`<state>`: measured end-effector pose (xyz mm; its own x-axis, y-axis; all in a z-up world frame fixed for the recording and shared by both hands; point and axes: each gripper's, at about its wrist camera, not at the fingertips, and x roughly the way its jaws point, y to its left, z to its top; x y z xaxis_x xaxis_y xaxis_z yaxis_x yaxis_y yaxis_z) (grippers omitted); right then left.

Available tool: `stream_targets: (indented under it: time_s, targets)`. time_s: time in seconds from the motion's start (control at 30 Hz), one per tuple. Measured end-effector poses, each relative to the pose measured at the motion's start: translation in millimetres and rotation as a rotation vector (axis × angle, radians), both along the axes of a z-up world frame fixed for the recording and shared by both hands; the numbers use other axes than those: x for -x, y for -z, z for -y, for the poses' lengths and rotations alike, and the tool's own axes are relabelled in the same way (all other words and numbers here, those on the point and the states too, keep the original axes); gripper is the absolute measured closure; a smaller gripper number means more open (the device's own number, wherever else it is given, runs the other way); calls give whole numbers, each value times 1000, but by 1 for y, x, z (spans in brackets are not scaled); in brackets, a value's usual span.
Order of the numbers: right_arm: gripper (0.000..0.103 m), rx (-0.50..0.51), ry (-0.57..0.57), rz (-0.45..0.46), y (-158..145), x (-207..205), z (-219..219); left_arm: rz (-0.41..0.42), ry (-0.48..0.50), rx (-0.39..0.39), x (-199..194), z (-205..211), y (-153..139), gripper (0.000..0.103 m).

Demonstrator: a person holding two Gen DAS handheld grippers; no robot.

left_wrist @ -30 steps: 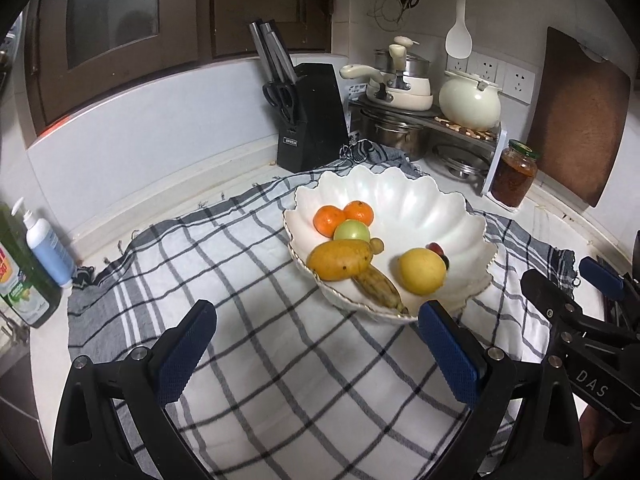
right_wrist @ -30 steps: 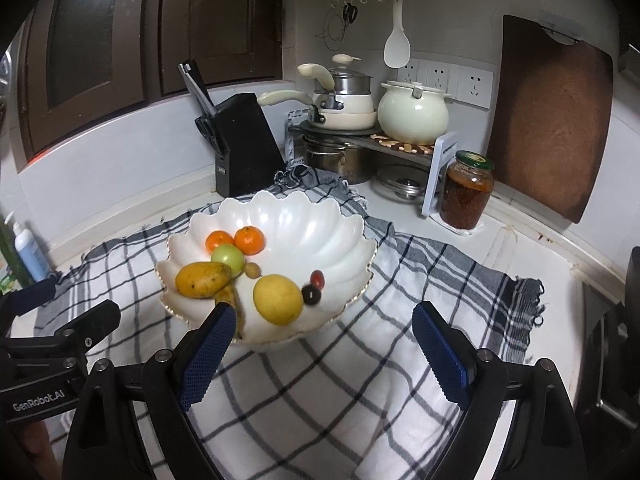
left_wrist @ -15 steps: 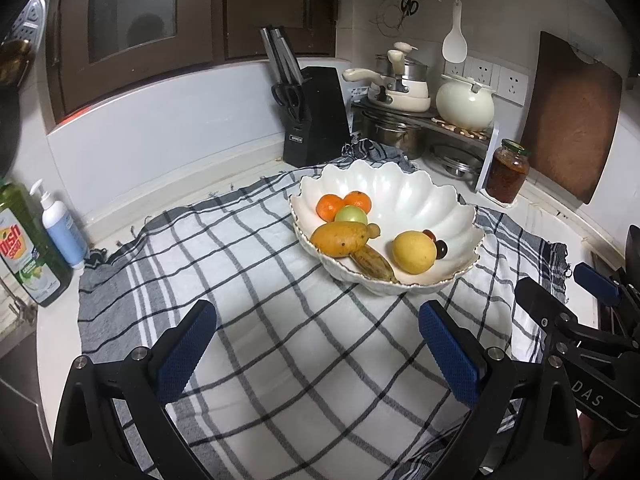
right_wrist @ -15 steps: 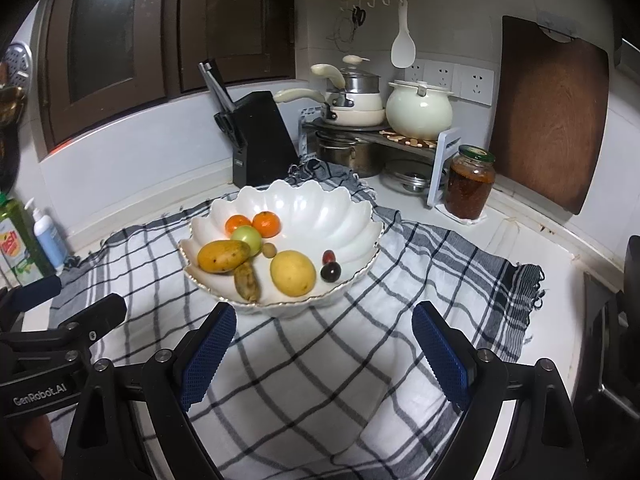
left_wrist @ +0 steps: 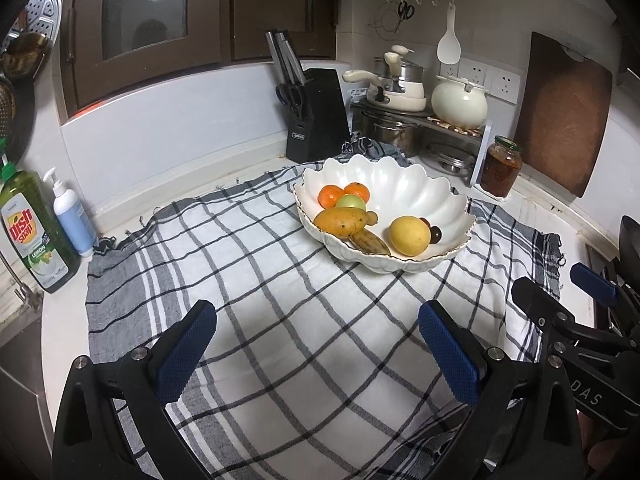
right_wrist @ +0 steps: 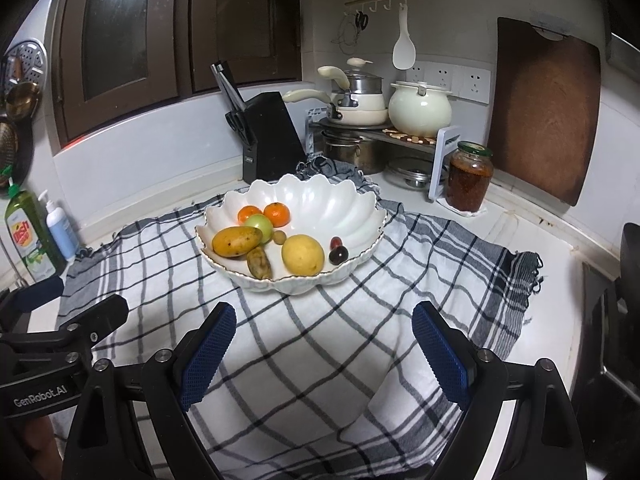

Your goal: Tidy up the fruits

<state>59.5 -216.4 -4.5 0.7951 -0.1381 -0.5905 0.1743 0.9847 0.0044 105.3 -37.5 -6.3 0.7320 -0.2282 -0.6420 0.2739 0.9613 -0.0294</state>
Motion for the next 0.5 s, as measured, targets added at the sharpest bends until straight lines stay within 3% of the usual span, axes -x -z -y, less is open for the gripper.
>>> stream_targets:
  time_s: [0.5]
  targets:
    - [13,3,2,6,-3,10,2,10,10,13,9,-4,-3,0]
